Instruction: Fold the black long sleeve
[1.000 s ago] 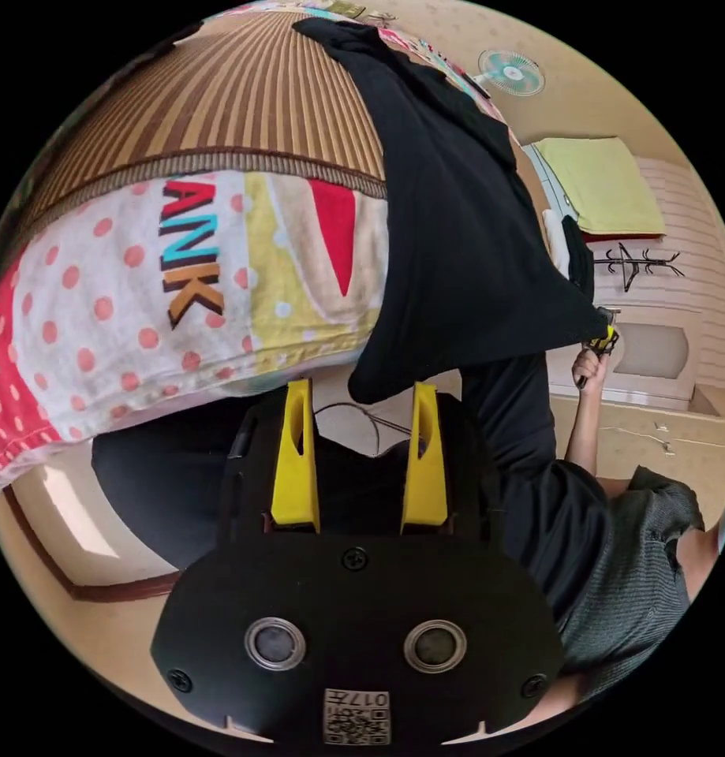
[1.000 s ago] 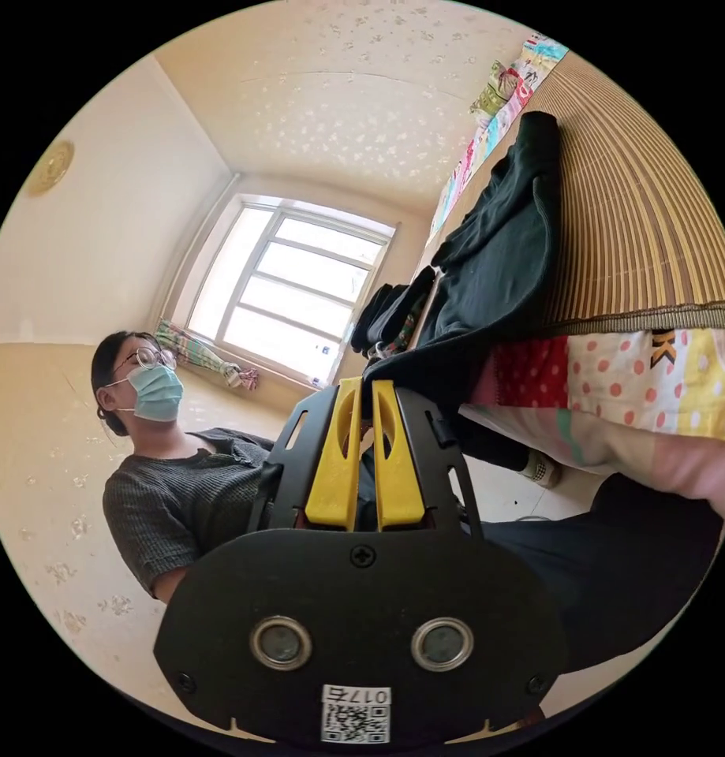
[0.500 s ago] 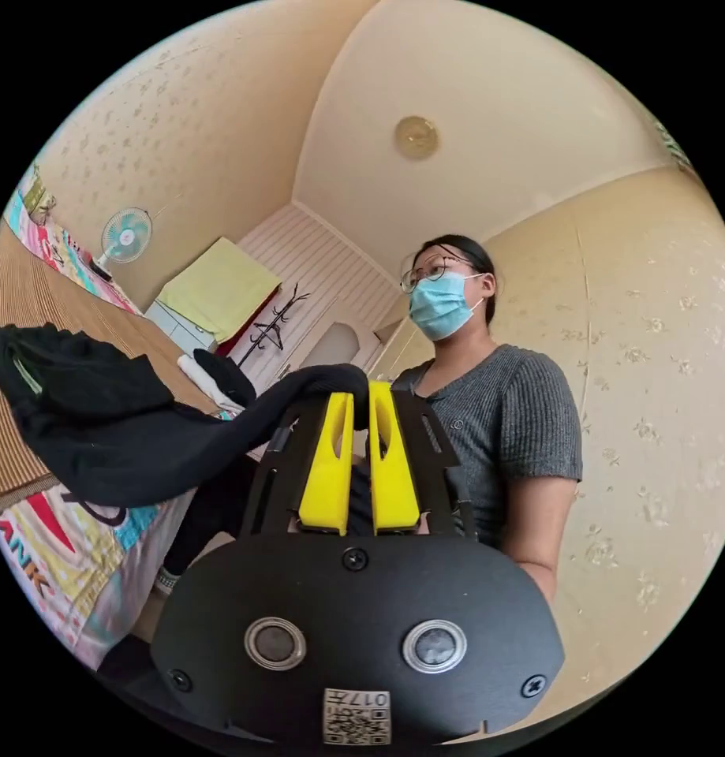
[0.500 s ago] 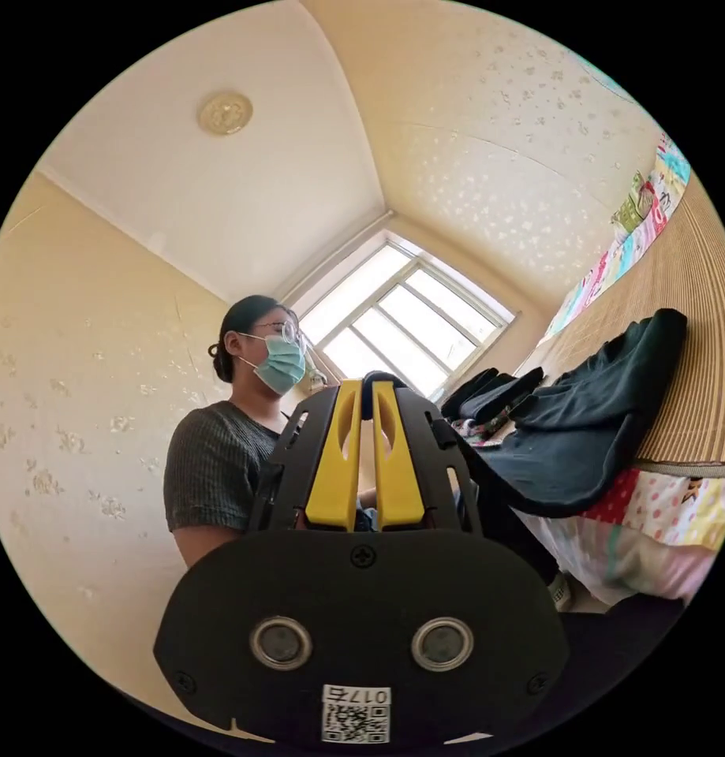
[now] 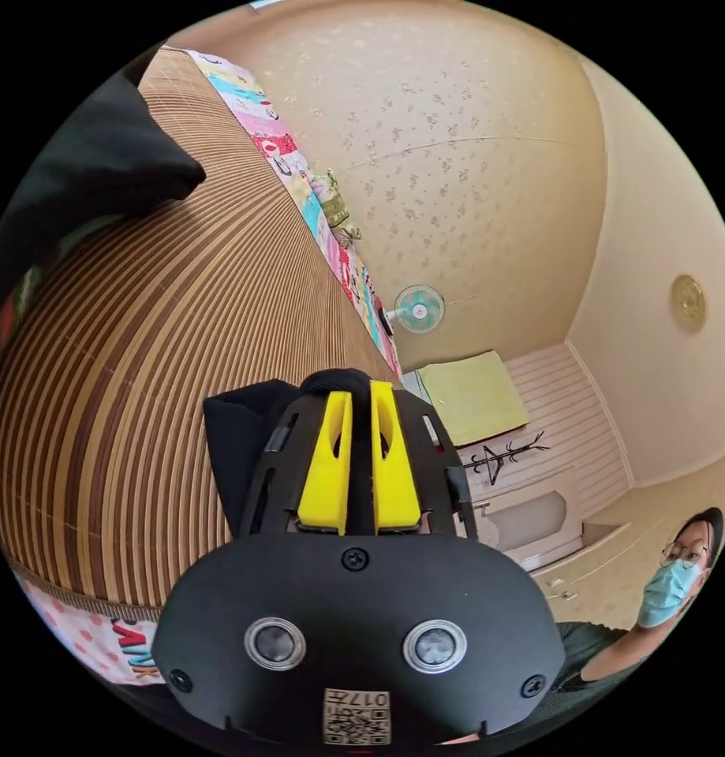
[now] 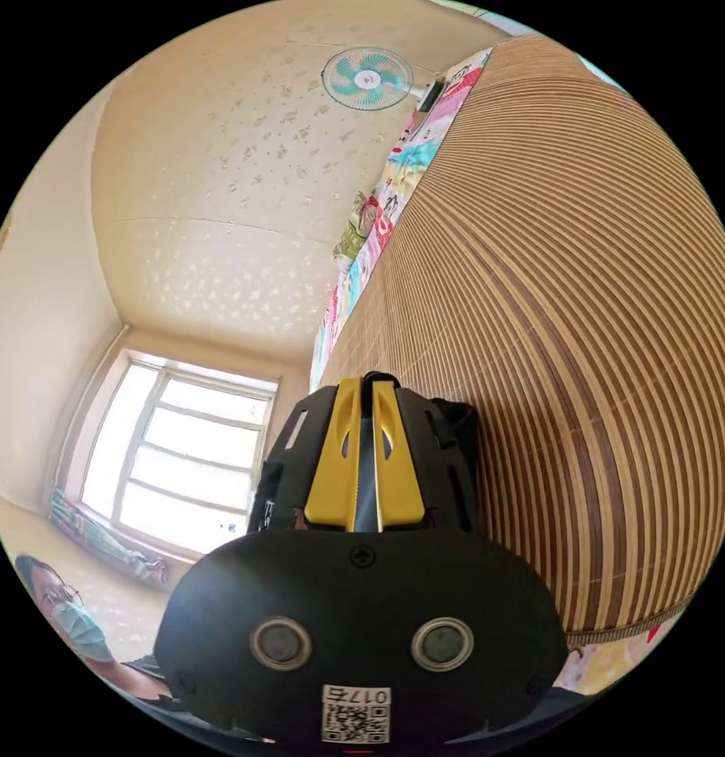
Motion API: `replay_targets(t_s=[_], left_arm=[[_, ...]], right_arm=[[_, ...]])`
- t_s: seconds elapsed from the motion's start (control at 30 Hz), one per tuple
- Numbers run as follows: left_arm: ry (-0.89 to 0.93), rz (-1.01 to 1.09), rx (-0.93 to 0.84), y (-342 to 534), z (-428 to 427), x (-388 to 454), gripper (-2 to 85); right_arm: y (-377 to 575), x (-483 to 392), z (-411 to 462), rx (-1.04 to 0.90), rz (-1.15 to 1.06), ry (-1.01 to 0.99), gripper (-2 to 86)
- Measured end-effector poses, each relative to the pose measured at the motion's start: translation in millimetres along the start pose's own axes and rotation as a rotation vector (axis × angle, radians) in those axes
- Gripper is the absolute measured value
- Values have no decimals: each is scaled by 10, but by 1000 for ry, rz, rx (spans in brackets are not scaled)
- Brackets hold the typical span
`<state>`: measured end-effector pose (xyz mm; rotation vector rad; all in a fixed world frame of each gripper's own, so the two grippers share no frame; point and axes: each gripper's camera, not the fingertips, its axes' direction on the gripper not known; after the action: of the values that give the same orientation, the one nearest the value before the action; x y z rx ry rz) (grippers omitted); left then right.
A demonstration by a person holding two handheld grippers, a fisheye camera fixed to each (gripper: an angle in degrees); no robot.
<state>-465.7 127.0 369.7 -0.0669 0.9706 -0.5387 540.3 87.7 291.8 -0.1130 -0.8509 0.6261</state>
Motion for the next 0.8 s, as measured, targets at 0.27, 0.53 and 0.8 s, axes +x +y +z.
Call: replay_targets(t_s=[0.27, 0.53, 0.8], left_arm=[[-184, 95, -67, 714, -615, 41, 167], [-150, -80, -355, 1416, -225, -256, 108], [-210, 23, -486, 1204, -356, 14, 59]], right_arm=[[1041, -1259, 317, 12, -517, 261, 132], [3063, -2617, 1891, -399, -1106, 232, 119], [3457, -2384, 2898, -453, -971, 502, 15]])
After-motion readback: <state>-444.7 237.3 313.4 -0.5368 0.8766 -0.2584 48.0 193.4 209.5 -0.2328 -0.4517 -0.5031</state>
